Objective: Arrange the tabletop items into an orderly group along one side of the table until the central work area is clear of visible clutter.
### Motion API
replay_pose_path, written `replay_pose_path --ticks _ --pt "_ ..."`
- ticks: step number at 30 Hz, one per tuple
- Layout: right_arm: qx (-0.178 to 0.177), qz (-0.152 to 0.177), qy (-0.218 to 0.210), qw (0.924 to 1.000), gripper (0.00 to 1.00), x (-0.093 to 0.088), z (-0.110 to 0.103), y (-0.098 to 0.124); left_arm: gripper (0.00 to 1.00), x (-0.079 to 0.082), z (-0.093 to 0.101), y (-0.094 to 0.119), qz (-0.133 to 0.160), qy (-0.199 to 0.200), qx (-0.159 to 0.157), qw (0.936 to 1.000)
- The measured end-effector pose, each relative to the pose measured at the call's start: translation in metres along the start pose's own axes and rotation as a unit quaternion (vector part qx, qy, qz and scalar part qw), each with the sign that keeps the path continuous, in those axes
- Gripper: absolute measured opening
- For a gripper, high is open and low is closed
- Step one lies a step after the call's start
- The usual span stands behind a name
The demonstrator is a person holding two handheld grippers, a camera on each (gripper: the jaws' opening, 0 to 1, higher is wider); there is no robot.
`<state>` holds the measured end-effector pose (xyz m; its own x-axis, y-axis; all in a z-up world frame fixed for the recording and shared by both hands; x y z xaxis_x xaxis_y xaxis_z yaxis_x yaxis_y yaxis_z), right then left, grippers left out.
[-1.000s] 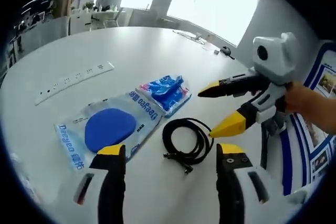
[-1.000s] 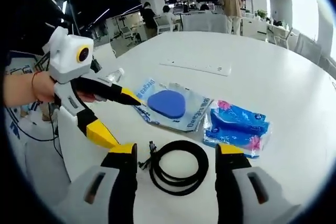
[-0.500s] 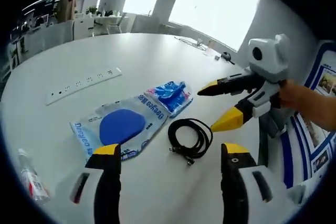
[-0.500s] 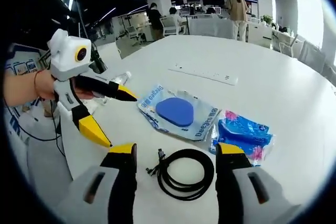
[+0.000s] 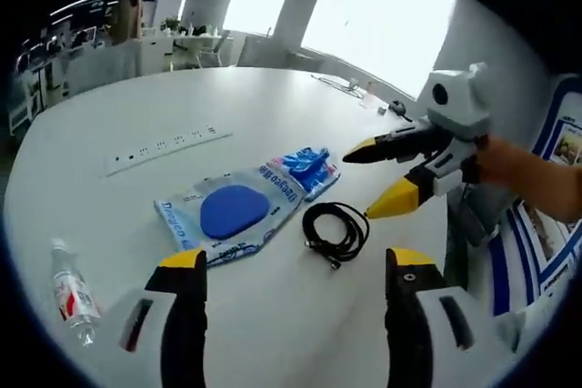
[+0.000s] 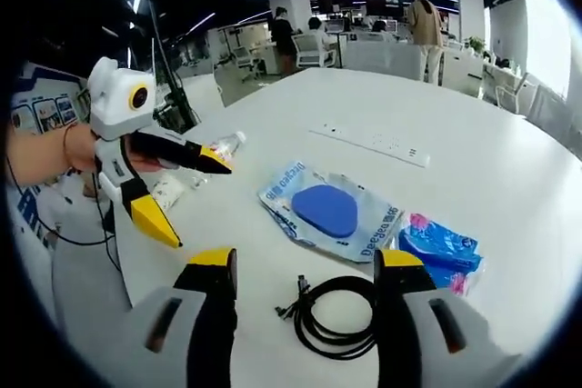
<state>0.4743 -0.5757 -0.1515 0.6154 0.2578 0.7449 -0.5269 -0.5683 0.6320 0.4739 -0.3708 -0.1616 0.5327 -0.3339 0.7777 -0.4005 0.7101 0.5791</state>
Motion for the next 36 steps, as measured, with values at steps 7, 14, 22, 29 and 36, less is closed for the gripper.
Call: replay_pose_path --ticks 7,14,22,29,36 --pt "0.01 0.003 0.013 0.9999 0.59 0.011 -0.011 -0.002 0.83 -0.004 -0.004 0.025 0.016 0.006 0.012 0.9998" --pt "0.023 0.008 0.026 0.9994 0.6 0.023 -0.025 -0.008 0.83 -0.01 -0.008 0.053 0.029 0.012 0.031 0.999" --pt "0.05 0.009 0.037 0.9981 0.6 0.037 -0.045 -0.018 0.83 -0.023 -0.015 0.085 0.037 0.023 0.052 0.9977" --pt "0.068 0.003 0.058 0.996 0.6 0.052 -0.062 -0.033 0.83 -0.033 -0.026 0.117 0.053 0.037 0.079 0.9948" --pt "0.095 -0.002 0.08 0.9923 0.6 0.069 -0.088 -0.057 0.83 -0.042 -0.039 0.145 0.064 0.045 0.104 0.9915"
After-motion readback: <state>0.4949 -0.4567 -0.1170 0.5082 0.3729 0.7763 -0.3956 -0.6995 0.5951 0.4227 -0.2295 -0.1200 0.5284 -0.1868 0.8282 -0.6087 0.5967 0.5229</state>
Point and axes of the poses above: the point that each gripper's makers call its tool centre point, and the gripper's own axes: y roughly backward along the fingers, z roughly to its right, x roughly out of its top, the point moved 8 cm from there along y, roughly backward along the fingers, and after that the axes turned 5 degrees about -y, right-handed, at the moved point
